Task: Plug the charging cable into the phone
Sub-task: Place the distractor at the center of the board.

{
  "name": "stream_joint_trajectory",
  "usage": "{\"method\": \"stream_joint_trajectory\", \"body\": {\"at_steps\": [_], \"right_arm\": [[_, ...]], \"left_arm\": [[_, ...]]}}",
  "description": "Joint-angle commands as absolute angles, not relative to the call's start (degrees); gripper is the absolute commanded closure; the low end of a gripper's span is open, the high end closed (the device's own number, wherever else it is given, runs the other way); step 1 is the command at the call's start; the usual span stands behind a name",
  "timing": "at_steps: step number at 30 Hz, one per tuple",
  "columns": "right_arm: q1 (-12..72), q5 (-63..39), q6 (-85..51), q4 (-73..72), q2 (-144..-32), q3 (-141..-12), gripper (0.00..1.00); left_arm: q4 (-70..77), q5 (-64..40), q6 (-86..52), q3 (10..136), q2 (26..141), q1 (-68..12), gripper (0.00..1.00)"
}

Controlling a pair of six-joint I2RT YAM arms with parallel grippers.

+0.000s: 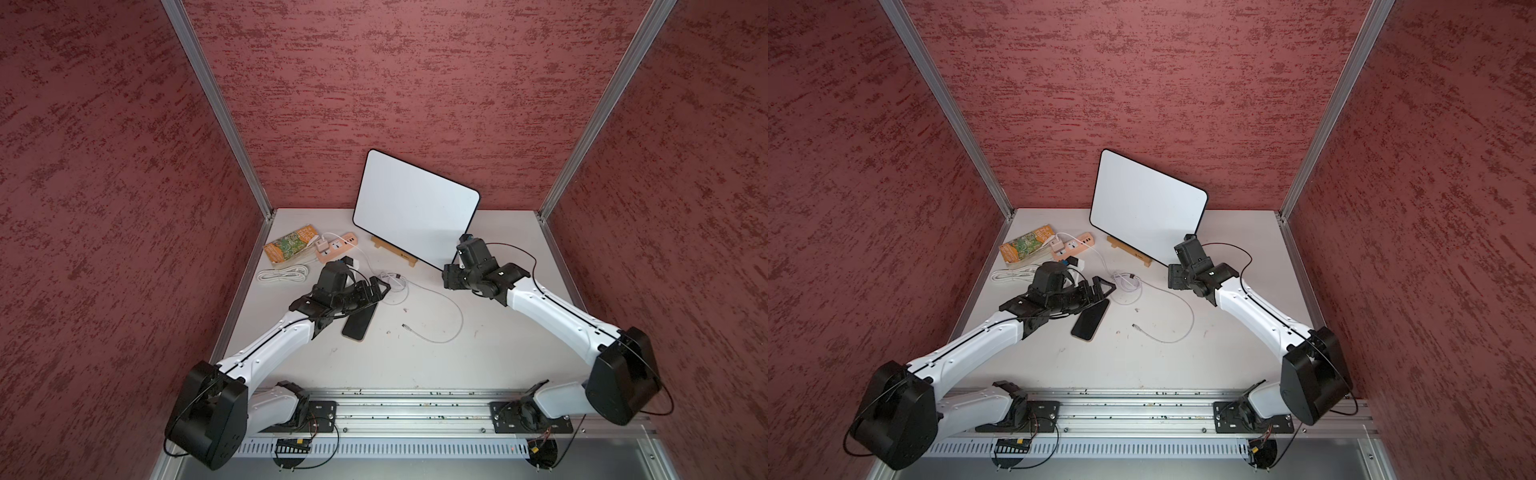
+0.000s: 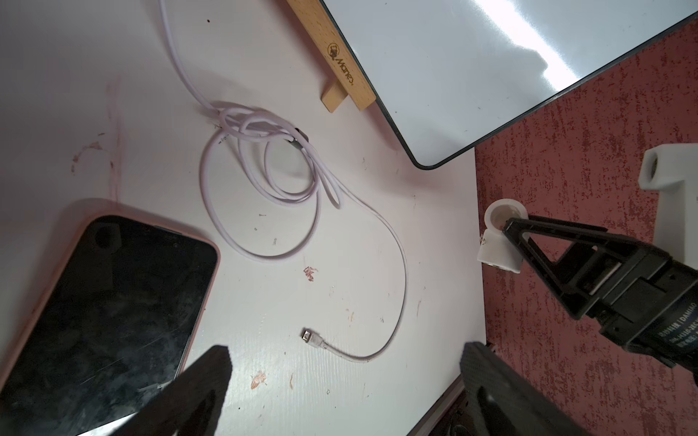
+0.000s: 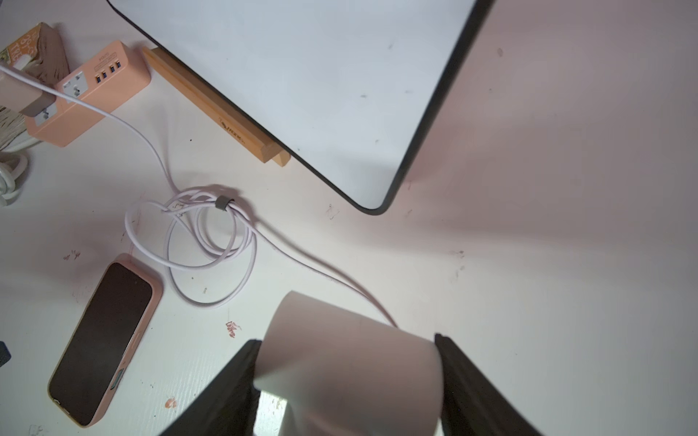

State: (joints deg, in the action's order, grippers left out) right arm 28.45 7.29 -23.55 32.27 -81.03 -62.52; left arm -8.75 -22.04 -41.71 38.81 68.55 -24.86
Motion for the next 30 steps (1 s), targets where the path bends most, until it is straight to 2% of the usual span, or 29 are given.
{"method": "stream_joint_trajectory", "body": {"at_steps": [1, 16, 30], "right_arm": [[24.2, 6.3, -23.3, 30.7, -79.1, -60.7, 0.37], [2.5, -0.9, -26.4, 23.9, -82.4, -56.4, 0.37], [-6.2, 0.1, -27.5, 21.2, -92.7, -59.0, 0.36]], "left_arm": [[-6.8, -23.5, -41.3, 40.0, 70.2, -25.7, 0.00], [-5.1, -25.2, -39.0, 40.9, 74.8, -26.5, 0.00], [-5.1, -24.9, -37.2, 43.4, 78.6, -27.1, 0.00]]}}
